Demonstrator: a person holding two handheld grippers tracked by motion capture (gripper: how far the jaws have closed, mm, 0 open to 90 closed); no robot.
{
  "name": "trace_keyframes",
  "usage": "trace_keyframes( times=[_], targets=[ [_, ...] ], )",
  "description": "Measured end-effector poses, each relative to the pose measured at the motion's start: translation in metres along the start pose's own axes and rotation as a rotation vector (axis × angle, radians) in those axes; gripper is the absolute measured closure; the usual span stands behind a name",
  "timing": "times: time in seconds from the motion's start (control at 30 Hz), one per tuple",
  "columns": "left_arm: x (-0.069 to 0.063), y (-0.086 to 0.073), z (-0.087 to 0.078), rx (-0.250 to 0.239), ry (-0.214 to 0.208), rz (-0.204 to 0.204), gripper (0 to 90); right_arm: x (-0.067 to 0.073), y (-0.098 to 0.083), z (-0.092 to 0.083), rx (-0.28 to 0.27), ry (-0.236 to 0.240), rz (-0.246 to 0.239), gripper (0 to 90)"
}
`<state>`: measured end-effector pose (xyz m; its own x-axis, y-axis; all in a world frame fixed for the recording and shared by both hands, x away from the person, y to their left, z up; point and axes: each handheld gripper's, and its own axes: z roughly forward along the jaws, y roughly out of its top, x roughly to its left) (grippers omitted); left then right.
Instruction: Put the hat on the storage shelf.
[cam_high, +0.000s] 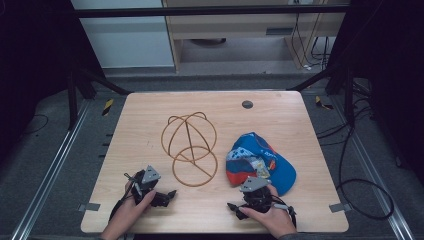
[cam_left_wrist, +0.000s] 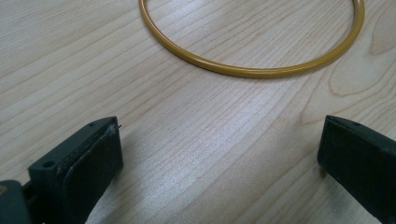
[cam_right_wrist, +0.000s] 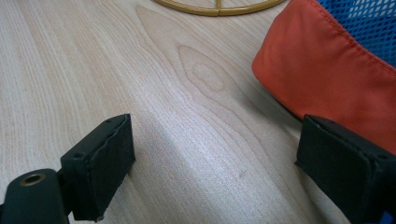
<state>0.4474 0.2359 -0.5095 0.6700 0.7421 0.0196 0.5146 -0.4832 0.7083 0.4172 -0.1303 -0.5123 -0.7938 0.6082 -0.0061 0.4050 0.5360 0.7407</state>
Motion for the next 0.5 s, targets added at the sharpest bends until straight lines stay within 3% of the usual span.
trace_keyframes(
  times=[0.5],
  targets=[
    [0.0000, 0.0006, 0.0006, 0.000, -0.003, 0.000, 0.0, 0.0002, 0.0005, 0.0005, 0.000, -0.012, 0.014, 10.8]
  ],
)
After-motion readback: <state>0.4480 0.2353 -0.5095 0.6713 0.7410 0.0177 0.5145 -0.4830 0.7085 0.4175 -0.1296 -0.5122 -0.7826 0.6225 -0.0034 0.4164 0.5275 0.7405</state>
